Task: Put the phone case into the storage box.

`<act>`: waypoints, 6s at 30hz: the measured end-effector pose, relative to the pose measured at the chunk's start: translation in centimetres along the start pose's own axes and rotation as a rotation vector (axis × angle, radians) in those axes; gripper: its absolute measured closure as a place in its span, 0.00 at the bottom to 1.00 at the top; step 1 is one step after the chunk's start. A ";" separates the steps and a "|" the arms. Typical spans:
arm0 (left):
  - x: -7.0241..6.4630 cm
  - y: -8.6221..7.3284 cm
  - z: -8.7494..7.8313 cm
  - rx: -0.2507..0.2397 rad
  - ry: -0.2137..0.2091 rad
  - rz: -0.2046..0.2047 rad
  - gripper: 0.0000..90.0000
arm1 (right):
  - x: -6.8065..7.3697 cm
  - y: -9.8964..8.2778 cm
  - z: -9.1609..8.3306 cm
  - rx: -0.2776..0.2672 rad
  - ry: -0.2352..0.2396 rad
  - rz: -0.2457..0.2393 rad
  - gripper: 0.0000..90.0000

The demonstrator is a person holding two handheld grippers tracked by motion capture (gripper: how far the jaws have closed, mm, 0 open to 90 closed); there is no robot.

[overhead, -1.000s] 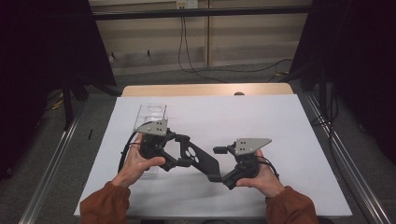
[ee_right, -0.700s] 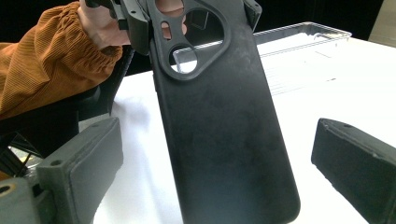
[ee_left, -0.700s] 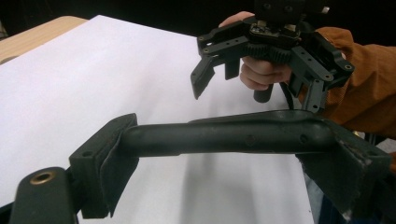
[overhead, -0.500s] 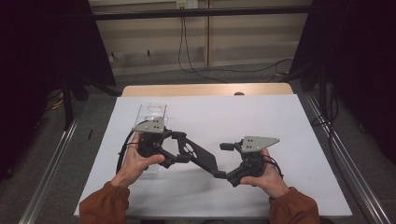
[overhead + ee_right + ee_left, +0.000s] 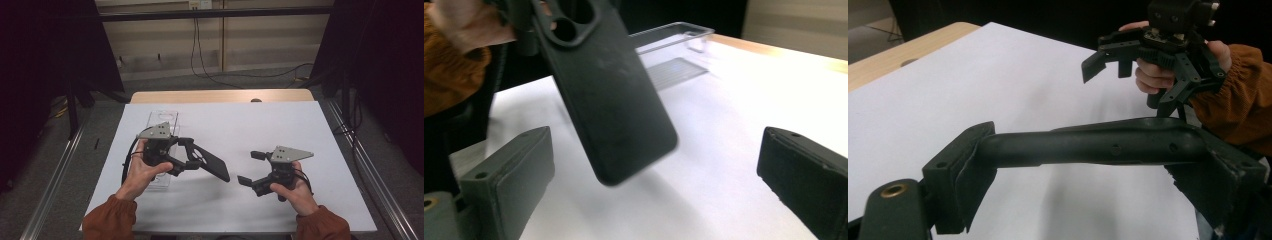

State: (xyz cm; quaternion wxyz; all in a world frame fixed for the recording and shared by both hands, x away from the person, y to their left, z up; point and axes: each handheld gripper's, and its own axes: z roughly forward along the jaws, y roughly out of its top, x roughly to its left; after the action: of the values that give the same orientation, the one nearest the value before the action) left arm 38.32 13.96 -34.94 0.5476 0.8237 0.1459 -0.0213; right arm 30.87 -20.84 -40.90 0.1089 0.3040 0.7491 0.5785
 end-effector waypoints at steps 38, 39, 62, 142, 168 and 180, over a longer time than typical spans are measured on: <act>1.4 0.0 -4.2 -0.067 0.254 -0.105 0.16 | 0.0 -2.9 -5.9 -0.077 -0.310 0.054 0.01; 1.4 0.1 -4.3 -0.066 0.262 -0.103 0.16 | -0.1 -3.0 -6.1 -0.079 -0.312 0.057 0.01; 2.7 2.2 -7.5 -0.080 0.407 -0.124 0.16 | -0.1 -3.5 -6.7 -0.083 -0.351 0.047 0.00; 10.2 2.7 -7.0 0.036 0.801 -0.321 0.16 | -0.4 -4.1 -6.8 -0.079 -0.428 0.007 0.00; 11.3 2.0 -4.7 0.092 0.879 -0.378 0.16 | -0.4 -4.2 -6.7 -0.077 -0.422 0.005 0.00; 11.6 1.7 -3.5 0.109 0.918 -0.406 0.16 | -0.4 -4.3 -6.7 -0.072 -0.418 0.004 0.00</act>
State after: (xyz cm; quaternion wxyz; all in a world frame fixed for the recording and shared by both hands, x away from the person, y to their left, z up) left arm 49.45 19.07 -34.26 0.3681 0.7304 0.5276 0.2293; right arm 26.33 -27.03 -42.89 0.2717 0.4146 0.6884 0.5295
